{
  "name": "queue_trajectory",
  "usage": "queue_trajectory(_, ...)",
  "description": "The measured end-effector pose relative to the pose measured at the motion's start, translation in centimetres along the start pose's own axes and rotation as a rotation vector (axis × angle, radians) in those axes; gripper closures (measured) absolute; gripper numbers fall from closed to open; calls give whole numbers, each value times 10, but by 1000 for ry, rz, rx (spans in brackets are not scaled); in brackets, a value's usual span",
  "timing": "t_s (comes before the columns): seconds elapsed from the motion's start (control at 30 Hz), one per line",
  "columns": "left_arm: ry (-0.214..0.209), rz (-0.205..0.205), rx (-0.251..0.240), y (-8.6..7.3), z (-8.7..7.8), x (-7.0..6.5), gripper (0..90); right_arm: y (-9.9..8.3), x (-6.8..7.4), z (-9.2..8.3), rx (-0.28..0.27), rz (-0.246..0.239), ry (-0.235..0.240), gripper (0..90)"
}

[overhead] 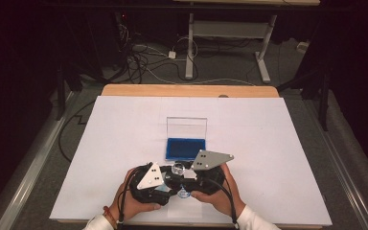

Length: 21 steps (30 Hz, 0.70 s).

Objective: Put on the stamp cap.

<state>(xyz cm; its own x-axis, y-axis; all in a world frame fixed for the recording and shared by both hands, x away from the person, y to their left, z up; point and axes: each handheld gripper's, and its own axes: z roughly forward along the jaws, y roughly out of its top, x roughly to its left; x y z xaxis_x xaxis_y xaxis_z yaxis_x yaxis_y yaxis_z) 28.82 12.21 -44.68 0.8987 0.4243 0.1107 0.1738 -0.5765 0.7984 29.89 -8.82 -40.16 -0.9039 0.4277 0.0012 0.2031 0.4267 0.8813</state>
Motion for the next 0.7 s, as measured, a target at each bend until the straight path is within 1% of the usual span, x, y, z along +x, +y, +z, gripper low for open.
queue_trajectory(0.1,19,0,4,0,1,-1,258,-1,1,1,5,-5,-3,570)
queue_trajectory(0.17,13,-4,-4,0,1,-1,251,0,0,1,5,-8,-1,570)
queue_trajectory(0.23,23,-3,2,0,1,-1,235,0,0,0,2,-5,-1,570)
queue_trajectory(0.37,24,-9,2,-1,2,0,210,0,0,0,2,-7,-2,570)
queue_trajectory(0.43,30,-6,1,-1,2,1,193,0,-1,-1,-3,-7,-3,570)
queue_trajectory(0.5,24,-6,-5,-1,2,1,191,1,-1,-2,-5,-7,-2,570)
queue_trajectory(0.6,25,-1,-5,-1,2,1,187,1,-2,-4,-8,-10,-2,570)
queue_trajectory(0.67,11,16,-16,-1,2,1,177,1,-2,-4,-9,-10,-6,570)
queue_trajectory(0.7,26,9,0,-2,1,1,175,1,-3,-5,-9,-10,-5,570)
